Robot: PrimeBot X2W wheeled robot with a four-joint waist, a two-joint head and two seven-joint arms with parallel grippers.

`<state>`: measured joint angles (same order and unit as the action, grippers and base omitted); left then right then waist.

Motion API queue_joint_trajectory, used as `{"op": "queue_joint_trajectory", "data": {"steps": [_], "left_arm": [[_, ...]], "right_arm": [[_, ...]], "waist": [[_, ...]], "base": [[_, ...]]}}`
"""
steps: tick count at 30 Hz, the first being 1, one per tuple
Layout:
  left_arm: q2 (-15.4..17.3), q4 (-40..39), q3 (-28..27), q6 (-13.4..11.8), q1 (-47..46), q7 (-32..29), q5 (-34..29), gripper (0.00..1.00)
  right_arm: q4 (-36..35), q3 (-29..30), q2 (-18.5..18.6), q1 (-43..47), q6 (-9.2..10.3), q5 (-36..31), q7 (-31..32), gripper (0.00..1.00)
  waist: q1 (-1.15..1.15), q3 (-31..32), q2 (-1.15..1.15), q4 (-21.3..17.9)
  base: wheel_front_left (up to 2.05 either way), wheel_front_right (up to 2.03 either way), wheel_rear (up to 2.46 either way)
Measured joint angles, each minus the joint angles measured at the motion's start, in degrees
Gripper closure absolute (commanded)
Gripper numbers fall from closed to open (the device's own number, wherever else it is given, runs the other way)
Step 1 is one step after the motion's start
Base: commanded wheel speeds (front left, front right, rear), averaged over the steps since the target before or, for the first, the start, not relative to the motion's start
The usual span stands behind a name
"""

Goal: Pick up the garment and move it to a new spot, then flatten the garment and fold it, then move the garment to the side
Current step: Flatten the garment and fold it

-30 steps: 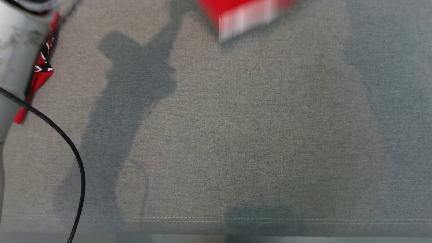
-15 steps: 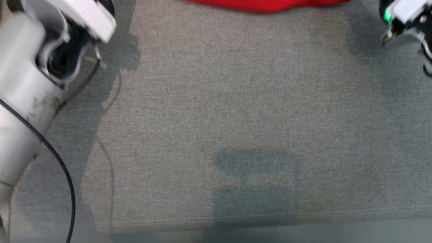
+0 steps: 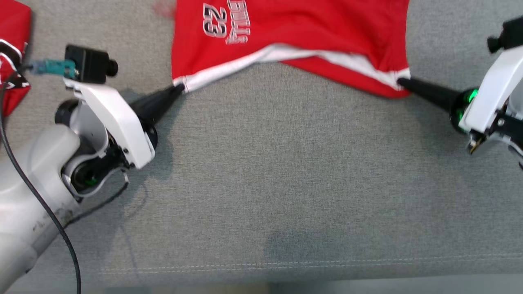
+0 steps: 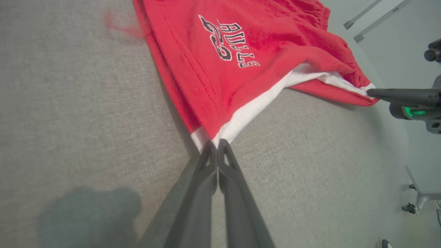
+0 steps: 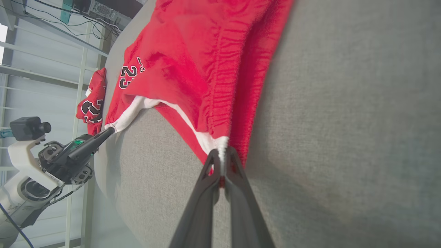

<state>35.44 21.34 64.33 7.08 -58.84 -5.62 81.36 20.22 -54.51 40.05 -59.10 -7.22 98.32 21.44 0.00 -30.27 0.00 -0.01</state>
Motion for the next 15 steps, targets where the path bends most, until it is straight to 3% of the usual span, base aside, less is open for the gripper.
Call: {"op": "queue_joint_trajectory", "data": {"steps": [15], "left_arm": [[4.26,-5.75,5.67,0.0,14.06,0.57,6.66,1.0]], "right_arm": [[-7.47,-5.08,5.26,16.37,0.0,0.42,-3.25,1.0]], "waist": [[0.0,14.03,0.0,2.33]], "base": [[0.0,0.0,0.0]]}}
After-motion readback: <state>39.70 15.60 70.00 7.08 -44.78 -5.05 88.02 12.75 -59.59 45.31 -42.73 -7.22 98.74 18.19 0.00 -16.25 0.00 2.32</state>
